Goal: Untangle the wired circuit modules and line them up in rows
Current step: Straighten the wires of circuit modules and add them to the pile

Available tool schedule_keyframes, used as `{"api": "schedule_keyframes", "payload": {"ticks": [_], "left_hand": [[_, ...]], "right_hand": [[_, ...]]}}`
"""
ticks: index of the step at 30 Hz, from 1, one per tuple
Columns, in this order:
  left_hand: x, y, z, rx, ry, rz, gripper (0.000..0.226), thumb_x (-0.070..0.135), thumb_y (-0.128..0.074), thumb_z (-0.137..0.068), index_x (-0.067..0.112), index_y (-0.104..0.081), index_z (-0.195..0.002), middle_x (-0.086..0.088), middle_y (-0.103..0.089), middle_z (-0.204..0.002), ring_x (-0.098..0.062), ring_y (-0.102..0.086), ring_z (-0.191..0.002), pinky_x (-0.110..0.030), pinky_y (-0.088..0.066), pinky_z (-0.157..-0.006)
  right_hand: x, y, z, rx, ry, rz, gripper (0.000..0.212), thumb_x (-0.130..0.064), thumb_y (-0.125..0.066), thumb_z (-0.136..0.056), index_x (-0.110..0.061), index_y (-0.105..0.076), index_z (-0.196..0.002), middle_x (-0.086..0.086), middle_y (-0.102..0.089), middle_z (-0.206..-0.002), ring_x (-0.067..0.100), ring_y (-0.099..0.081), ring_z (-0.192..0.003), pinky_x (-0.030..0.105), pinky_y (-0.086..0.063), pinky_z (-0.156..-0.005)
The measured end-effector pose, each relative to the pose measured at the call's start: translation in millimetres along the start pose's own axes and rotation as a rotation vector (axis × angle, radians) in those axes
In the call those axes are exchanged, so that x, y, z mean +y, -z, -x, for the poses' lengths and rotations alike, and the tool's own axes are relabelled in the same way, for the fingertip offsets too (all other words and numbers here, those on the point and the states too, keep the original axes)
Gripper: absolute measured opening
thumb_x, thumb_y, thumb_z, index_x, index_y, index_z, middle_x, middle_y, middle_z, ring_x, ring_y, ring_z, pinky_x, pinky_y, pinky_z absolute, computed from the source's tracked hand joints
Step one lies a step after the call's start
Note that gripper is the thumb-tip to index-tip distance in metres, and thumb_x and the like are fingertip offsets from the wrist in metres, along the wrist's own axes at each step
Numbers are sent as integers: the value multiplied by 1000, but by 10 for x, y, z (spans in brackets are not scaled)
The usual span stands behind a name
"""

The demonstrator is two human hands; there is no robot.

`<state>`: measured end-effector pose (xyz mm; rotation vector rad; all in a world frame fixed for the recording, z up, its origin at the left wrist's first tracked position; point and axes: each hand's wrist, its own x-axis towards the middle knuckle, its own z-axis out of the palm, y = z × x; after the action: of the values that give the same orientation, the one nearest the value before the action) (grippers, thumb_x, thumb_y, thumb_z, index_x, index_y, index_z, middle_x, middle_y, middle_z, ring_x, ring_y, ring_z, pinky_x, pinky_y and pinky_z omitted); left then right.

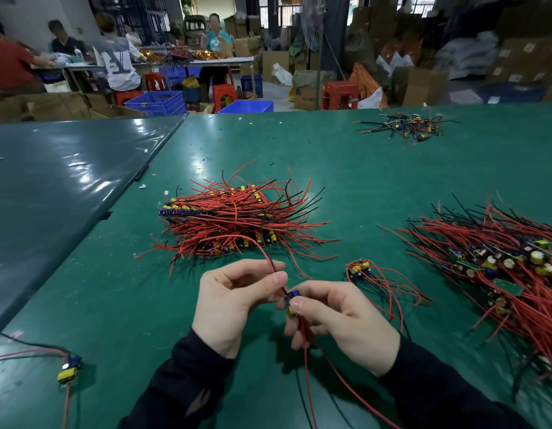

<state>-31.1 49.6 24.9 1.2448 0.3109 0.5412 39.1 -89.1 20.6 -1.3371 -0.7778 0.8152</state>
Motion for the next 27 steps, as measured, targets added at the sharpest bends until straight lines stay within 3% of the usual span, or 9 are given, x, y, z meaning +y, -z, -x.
{"api": "schedule_keyframes", "payload": {"ticks": [5, 8, 11, 14, 17, 21, 27], "left_hand": [[-22, -44, 39, 64, -127, -49, 11, 5, -75, -53, 3, -65, -56, -10, -66, -58, -17, -55, -39, -19, -46, -44], [-45, -76, 50, 16, -155, -133, 9, 10, -76, -52, 10, -67, -51, -6, -68, -62, -13, -57, -46, -18, -47, -48], [-35, -83, 51, -76, -55, -107, 9, 18, -76, -50, 13, -73, -57, -3, -69, -62, -7, -60, -54, -17, -49, -53], [-28, -48, 27, -108, 90, 43, 16, 16, -74, -51, 8, -75, -65, -7, -63, -57, -11, -56, -48, -18, -48, -50], [-13, -35, 19, -121, 124, 85, 18, 11, -73, -52, 6, -76, -69, -9, -62, -57, -14, -54, -45, -18, -47, -50], [12, -31, 29, -139, 181, 143, 22, 12, -69, -56, 11, -78, -76, -5, -67, -63, -8, -56, -49, -16, -46, -47], [59, -8, 18, -111, 224, 263, 17, 11, -64, -60, 8, -77, -70, -3, -63, -58, -4, -45, -40, -11, -36, -39]], "right_hand": [[-1, 9, -9, -10, -8, 21, 17, -17, -52, -82, -1, -58, -83, 3, -64, -61, 14, -61, -48, 17, -45, -49], [0, 24, -18, -4, -81, 1, 14, -19, -53, -77, -7, -59, -73, 7, -63, -56, 17, -60, -43, 17, -43, -44], [-13, 16, -18, -27, -107, -22, 26, -29, -66, -80, -7, -56, -68, 9, -61, -53, 17, -58, -39, 19, -42, -41], [-26, 14, -2, -66, -86, -48, 23, -26, -52, -83, -3, -56, -80, 7, -61, -51, 16, -59, -39, 19, -39, -40], [-28, 31, 10, -80, -85, -39, 17, -14, -47, -93, 1, -55, -90, 7, -59, -48, 16, -57, -37, 17, -38, -38], [-22, 9, 13, -106, -63, -67, 24, -27, -49, -91, -12, -57, -74, 6, -59, -50, 15, -57, -38, 19, -37, -39], [-16, -5, 23, -208, -64, -133, 25, -21, -46, -90, -13, -56, -69, 2, -61, -56, 13, -60, -46, 18, -40, -42]]}}
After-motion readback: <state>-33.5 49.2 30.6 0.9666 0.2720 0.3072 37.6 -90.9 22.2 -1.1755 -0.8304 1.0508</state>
